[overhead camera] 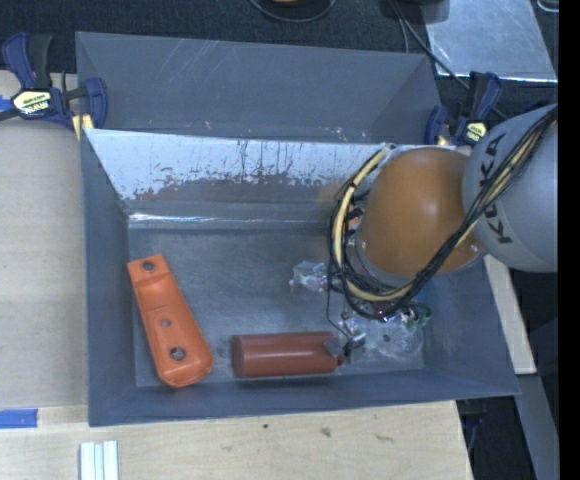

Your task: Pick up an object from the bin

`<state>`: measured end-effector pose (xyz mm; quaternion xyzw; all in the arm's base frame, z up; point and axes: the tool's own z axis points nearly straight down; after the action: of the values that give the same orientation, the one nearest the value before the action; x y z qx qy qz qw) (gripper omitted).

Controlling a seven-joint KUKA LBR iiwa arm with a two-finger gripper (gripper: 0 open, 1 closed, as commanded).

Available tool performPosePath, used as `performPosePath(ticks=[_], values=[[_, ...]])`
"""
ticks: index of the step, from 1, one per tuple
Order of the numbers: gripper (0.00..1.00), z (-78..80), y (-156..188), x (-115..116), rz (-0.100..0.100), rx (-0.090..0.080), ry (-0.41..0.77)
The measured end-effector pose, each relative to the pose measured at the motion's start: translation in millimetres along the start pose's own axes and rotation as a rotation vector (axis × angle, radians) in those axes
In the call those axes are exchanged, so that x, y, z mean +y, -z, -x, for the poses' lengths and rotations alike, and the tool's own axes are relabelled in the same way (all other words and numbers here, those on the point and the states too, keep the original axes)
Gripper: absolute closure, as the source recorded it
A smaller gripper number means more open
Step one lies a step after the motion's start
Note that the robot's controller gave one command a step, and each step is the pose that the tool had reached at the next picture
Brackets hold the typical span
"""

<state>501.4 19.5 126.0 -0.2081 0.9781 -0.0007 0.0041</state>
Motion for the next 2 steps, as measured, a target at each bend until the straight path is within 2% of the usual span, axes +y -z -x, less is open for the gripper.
performPosePath(ticks=[1,2], values=[[0.0,-6.1,-50,25,0.007,0.016,0.276],[1.0,5.1,-53,57,0.0,-0.002,0.345]])
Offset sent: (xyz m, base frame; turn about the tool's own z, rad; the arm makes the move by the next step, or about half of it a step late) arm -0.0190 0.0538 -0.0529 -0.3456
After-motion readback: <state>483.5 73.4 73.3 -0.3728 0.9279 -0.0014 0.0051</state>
